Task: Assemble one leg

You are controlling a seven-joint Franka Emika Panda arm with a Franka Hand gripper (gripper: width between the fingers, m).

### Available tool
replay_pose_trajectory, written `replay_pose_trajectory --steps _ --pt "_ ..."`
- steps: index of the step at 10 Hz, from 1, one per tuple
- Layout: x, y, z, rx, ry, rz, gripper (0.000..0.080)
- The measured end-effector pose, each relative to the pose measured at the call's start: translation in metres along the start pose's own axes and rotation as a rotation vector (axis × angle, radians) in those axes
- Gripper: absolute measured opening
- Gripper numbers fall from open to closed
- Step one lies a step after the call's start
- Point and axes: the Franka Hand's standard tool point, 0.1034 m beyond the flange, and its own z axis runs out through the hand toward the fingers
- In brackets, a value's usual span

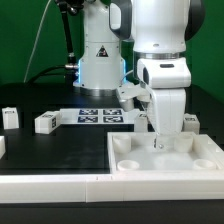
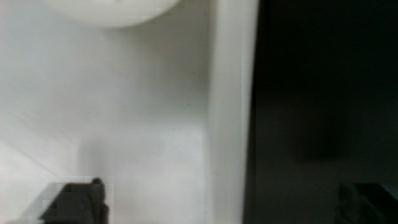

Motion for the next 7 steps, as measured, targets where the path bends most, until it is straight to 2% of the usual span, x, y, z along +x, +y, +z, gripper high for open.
replay_pose_trajectory --steps 2,5,6,7 --pt "0.001 0.000 -0.001 -0.001 0.000 0.003 0.0649" --pt "0.022 -0.005 -0.043 -0.007 -0.023 0.085 0.0649" --pt "0.027 -0.004 -0.056 -0.019 -0.028 0.097 0.0649" --pt "0.029 -0.002 -0.062 -0.032 -0.027 0.110 0.0649"
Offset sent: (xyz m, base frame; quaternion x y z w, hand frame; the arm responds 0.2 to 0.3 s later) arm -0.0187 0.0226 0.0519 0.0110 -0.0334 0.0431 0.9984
